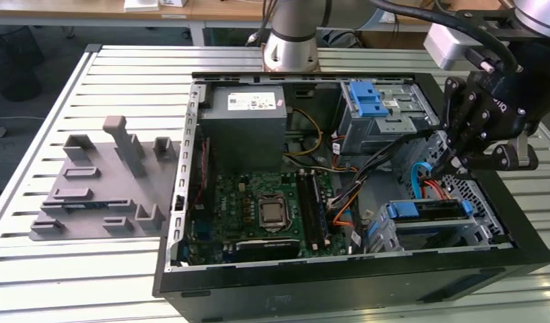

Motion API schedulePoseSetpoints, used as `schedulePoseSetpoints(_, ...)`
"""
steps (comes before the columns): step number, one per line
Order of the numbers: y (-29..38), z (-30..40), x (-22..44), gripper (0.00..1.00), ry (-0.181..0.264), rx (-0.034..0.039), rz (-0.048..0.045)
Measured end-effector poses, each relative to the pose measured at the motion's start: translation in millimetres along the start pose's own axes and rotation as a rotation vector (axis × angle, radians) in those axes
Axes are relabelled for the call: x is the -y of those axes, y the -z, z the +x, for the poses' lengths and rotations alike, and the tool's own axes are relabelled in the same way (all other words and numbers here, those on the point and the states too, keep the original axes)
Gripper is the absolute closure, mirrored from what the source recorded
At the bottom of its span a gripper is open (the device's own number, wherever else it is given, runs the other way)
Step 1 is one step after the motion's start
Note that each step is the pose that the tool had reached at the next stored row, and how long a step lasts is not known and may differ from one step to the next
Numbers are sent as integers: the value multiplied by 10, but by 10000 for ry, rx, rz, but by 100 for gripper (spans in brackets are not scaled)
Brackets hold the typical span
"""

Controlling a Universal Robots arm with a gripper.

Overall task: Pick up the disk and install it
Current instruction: 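Insert the second disk wire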

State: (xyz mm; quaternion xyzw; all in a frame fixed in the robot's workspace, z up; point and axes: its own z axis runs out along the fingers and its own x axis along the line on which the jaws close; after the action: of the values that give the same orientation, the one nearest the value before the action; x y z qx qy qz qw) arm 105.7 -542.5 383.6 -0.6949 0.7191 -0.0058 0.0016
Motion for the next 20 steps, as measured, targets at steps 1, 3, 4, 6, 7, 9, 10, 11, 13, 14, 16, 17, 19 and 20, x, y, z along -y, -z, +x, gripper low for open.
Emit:
schedulePoseSetpoints(1, 0, -1, 0, 89, 0, 1, 0)
schedulePoseSetpoints(3, 0, -4, 0, 89, 0, 1, 0)
schedulePoseSetpoints(4, 0, -74, -3, 89, 0, 1, 0)
schedulePoseSetpoints(6, 1, -143, -5, 89, 0, 0, 0)
schedulePoseSetpoints(7, 0, -144, -5, 89, 0, 1, 0)
schedulePoseSetpoints(9, 1, -147, -5, 89, 0, 0, 0)
schedulePoseSetpoints(10, 1, -149, -5, 89, 0, 1, 0)
schedulePoseSetpoints(11, 1, -151, -5, 89, 0, 0, 0)
schedulePoseSetpoints(13, 0, -154, -5, 89, 0, 1, 0)
schedulePoseSetpoints(14, 1, -155, -5, 89, 0, 1, 0)
schedulePoseSetpoints(16, 1, -157, -5, 89, 0, -3, 0)
schedulePoseSetpoints(17, 1, -158, -5, 89, 1, -35, 1)
schedulePoseSetpoints(19, 1, -158, -5, 89, 3, -208, 7)
schedulePoseSetpoints(20, 0, -157, -5, 89, 4, -327, 11)
